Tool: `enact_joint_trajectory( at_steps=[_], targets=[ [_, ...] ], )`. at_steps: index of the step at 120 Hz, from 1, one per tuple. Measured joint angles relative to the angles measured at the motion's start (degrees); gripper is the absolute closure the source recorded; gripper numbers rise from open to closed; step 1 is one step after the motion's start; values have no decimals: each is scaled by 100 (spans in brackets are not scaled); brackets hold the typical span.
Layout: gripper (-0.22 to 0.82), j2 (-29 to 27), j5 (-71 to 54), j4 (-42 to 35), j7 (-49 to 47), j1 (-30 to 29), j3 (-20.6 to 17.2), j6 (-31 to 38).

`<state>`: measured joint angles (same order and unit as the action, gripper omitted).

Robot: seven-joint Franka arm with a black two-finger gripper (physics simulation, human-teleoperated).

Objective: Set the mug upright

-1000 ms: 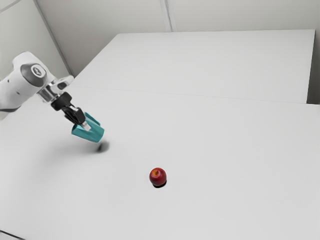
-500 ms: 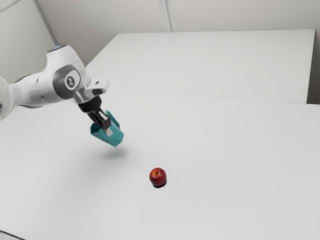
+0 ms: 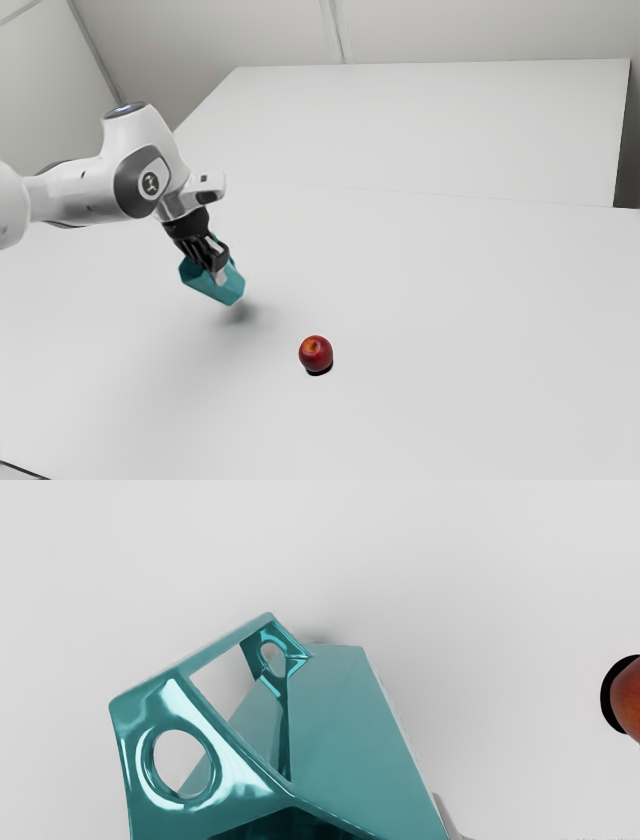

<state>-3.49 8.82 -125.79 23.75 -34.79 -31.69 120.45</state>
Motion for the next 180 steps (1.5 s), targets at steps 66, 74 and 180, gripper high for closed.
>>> enact_joint_trajectory(
  at_steps=[66,74,180],
  targets=[
    [79,292,-292,100,-890,132,-166,-1138],
    [79,484,-420,180,-1003,139,-191,-1181],
    [8,-238,-506,1524,-1715,129,-390,-1748]
  ],
)
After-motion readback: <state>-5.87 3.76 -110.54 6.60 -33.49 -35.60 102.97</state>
